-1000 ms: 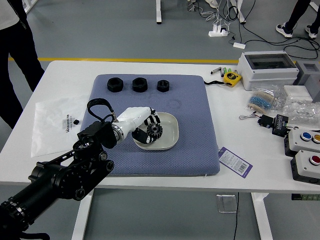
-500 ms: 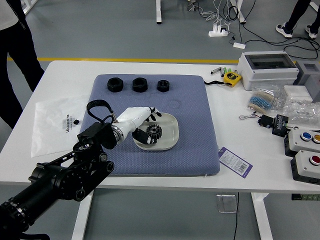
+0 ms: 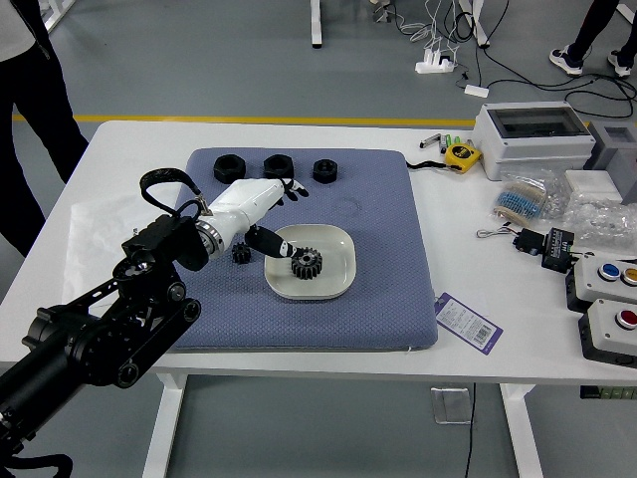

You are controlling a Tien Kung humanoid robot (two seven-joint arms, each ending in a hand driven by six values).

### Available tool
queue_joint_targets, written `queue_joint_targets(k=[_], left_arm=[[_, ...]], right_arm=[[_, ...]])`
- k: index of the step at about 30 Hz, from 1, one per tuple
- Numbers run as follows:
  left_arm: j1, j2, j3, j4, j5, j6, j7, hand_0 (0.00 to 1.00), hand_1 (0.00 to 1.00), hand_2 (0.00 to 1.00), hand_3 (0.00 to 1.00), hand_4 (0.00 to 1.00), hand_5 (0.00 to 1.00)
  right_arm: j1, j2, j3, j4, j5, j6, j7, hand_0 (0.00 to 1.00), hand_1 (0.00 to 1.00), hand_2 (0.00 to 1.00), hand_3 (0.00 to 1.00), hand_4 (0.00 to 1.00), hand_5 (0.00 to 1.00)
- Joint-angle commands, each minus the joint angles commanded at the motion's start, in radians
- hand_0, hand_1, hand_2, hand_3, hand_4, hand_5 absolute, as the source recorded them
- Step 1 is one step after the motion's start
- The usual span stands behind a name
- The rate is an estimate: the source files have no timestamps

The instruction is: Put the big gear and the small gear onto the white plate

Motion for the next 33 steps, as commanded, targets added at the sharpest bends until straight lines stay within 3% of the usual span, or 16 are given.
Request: queue_joint_targets(k=[8, 9, 21, 33], left_arm=[[-0.007, 0.040, -0.005, 0.064, -0.009, -0.063, -0.012, 0.517, 0.603, 0.621, 0.666, 0.806, 0.038], [-0.007, 0.041, -0.007, 0.072, -0.010, -0.067, -0.015, 0.508, 0.587, 0.615, 0.676, 0.766, 0.022], [-0.011, 0.032, 0.014, 0.127, -0.012, -0.077, -0.024, 0.509, 0.592, 0.615, 0.676, 0.775, 0.004], [-0.010, 0.033, 0.019, 0.135, -0.010, -0.094, -0.017, 0.513, 0.604, 0.629, 0.671, 0.799, 0.010]], right_arm=[[0.001, 0.000, -0.004, 0.000, 0.008, -0.001, 0.002, 0.684, 0.658, 0.739, 0.589, 0.801, 0.711], [0.002, 0.001, -0.003, -0.001, 0.008, -0.001, 0.002, 0.682, 0.659, 0.739, 0.589, 0.801, 0.711], [0.005, 0.002, -0.002, -0.001, 0.006, -0.003, 0.001, 0.682, 0.659, 0.739, 0.589, 0.801, 0.712], [0.006, 0.002, -0.002, -0.001, 0.006, -0.001, 0.002, 0.682, 0.659, 0.739, 0.590, 0.801, 0.712]])
